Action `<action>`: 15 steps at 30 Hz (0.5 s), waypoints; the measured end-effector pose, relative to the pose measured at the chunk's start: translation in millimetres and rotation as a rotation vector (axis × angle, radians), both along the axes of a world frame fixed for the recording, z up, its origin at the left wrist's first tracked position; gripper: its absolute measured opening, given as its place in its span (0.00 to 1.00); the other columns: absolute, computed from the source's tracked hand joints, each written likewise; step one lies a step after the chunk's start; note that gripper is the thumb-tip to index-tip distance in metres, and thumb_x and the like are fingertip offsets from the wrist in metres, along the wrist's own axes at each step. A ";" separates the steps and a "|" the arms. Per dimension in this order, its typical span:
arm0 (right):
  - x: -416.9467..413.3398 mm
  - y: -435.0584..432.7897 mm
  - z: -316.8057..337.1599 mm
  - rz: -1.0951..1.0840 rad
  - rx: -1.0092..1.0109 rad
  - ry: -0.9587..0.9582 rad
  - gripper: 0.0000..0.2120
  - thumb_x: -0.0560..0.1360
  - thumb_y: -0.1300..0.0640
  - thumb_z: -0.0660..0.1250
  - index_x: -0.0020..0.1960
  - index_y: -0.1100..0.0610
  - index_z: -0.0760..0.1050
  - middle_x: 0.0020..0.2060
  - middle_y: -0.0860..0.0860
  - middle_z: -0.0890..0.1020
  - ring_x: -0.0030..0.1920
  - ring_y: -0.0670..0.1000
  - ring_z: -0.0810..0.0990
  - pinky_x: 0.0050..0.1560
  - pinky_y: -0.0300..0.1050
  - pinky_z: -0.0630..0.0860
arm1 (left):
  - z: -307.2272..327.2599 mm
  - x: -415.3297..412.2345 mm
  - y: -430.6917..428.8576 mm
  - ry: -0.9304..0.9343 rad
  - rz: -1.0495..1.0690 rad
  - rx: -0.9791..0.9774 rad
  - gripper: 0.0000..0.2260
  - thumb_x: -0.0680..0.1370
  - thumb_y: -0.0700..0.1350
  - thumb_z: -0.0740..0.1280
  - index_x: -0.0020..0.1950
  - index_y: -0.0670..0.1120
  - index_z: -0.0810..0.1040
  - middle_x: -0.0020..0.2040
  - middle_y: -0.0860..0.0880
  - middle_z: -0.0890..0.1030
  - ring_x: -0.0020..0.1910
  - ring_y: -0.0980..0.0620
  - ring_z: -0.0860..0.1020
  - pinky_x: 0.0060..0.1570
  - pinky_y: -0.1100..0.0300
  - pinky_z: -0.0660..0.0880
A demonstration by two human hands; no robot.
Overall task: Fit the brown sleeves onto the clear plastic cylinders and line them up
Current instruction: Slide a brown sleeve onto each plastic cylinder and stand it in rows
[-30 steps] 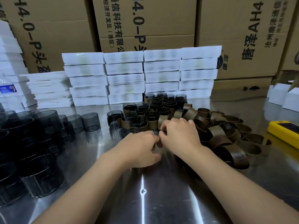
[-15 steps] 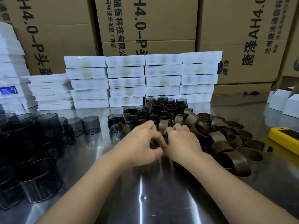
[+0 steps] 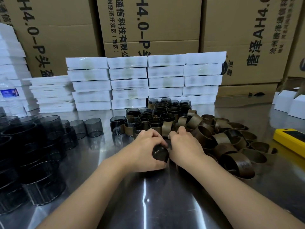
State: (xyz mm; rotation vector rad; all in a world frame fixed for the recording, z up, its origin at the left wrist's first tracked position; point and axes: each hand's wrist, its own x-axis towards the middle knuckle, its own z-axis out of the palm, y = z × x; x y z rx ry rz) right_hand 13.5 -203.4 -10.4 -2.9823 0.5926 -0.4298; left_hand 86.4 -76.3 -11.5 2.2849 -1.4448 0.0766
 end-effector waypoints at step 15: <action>-0.6 -1.7 2.5 -0.032 -0.008 -0.100 0.21 0.75 0.52 0.65 0.65 0.55 0.66 0.60 0.55 0.68 0.57 0.57 0.75 0.51 0.48 0.70 | 2.9 23.6 9.2 0.377 0.199 -0.143 0.16 0.63 0.57 0.74 0.48 0.56 0.78 0.43 0.57 0.82 0.44 0.60 0.79 0.44 0.68 0.74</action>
